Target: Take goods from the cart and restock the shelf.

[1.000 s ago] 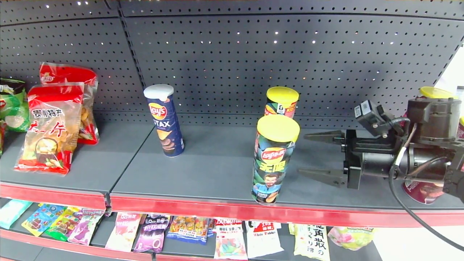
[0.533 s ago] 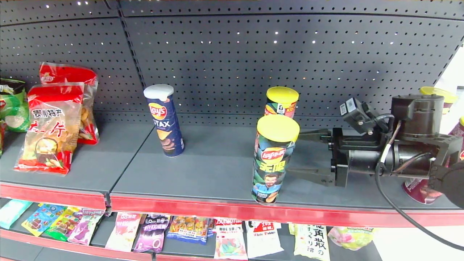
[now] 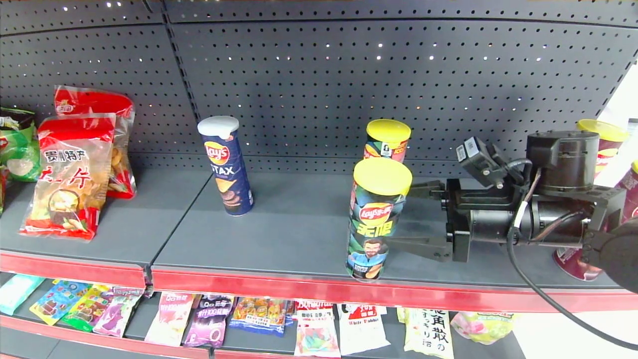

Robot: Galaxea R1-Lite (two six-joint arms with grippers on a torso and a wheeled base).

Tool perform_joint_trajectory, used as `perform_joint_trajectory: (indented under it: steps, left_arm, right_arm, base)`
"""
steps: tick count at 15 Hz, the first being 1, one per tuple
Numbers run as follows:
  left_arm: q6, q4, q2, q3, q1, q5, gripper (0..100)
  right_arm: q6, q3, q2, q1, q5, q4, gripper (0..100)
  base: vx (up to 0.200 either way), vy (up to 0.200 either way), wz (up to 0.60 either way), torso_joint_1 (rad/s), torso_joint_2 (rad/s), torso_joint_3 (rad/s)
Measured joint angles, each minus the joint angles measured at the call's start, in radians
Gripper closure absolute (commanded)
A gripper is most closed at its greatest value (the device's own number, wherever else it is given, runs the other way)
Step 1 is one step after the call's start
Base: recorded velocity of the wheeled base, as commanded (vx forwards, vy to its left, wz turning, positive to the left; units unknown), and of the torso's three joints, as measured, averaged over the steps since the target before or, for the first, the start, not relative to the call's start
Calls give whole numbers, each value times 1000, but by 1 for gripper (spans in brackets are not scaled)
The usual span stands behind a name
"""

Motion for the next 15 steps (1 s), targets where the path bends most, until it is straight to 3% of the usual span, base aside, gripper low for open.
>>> perform_joint_trajectory:
  steps: [15]
  left_arm:
    - [0,0,0,0,0,0,0]
  right_arm:
    - [0,-35,51,38,1,-4,0]
  base:
    - [0,0,0,0,0,0]
